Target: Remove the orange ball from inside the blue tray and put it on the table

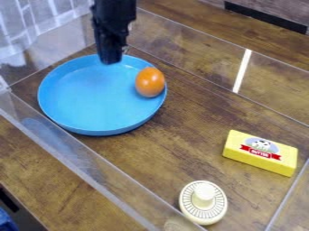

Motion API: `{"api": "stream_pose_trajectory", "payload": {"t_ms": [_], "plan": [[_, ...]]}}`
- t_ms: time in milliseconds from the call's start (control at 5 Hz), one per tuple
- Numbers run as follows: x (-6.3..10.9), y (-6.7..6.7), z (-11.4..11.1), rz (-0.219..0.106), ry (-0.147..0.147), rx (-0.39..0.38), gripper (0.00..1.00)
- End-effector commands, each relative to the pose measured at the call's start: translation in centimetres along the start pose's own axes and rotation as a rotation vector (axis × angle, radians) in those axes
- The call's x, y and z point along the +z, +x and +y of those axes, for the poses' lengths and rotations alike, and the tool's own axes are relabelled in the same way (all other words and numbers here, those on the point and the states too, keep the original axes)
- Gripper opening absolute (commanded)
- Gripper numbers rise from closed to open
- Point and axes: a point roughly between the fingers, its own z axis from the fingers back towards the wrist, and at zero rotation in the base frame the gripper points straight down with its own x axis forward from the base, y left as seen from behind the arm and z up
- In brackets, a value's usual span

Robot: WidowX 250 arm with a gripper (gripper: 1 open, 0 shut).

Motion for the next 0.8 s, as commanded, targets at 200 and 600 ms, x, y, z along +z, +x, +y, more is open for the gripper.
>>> {"api": "stream_pose_trajectory", "payload": {"t_ms": [200,600], "plan": [[2.1,3.0,-0.2,-0.118,0.067,-0.075,1.0],[0.3,4.2,-1.0,-0.144,0.056,-0.103,1.0]]}}
